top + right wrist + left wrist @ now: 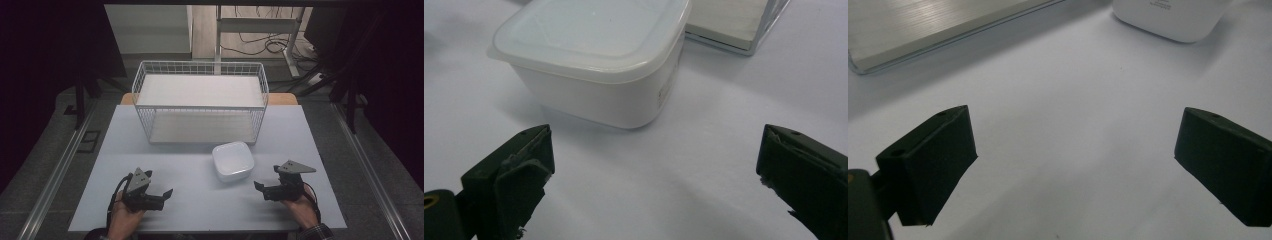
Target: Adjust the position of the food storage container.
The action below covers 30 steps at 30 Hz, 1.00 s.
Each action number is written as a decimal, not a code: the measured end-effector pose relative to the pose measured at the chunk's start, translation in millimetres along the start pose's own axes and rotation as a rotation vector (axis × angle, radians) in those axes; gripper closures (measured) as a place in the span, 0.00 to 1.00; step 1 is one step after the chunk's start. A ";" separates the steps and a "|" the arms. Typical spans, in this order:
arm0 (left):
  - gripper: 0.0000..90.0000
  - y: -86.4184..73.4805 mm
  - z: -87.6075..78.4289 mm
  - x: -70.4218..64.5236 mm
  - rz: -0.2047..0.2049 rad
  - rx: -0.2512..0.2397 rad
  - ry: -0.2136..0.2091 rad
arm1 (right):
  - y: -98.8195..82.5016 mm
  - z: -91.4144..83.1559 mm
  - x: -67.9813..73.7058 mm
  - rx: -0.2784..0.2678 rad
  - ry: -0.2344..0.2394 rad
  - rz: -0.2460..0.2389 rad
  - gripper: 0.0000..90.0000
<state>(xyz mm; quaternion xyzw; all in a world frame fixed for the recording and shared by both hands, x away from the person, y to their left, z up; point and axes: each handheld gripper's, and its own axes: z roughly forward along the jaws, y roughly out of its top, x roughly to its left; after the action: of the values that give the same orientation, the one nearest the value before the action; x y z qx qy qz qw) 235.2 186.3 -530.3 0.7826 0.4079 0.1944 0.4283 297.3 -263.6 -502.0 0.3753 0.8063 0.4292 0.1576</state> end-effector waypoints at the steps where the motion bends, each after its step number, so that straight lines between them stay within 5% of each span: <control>1: 0.03 -0.1 0.5 -0.4 0.003 0.002 0.002 | 0.2 -0.4 0.3 -0.003 0.004 0.001 0.03; 16: 0.06 1.5 3.5 -0.4 -0.041 0.037 -0.057 | -0.7 5.7 5.0 0.039 -0.003 -0.007 0.00; 25: 0.09 9.5 10.0 -8.9 0.005 0.062 -0.081 | 6.6 6.3 5.2 0.061 0.008 -0.011 0.00; 30: 0.23 21.3 17.1 -13.5 0.009 0.032 -0.104 | 16.0 6.6 3.0 0.058 0.018 -0.004 0.16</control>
<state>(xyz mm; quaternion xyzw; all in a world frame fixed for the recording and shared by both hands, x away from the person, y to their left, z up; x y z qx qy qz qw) 248.3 160.3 -521.6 0.8001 0.3845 0.1487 0.4356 306.6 -252.0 -492.6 0.3743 0.8204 0.4088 0.1403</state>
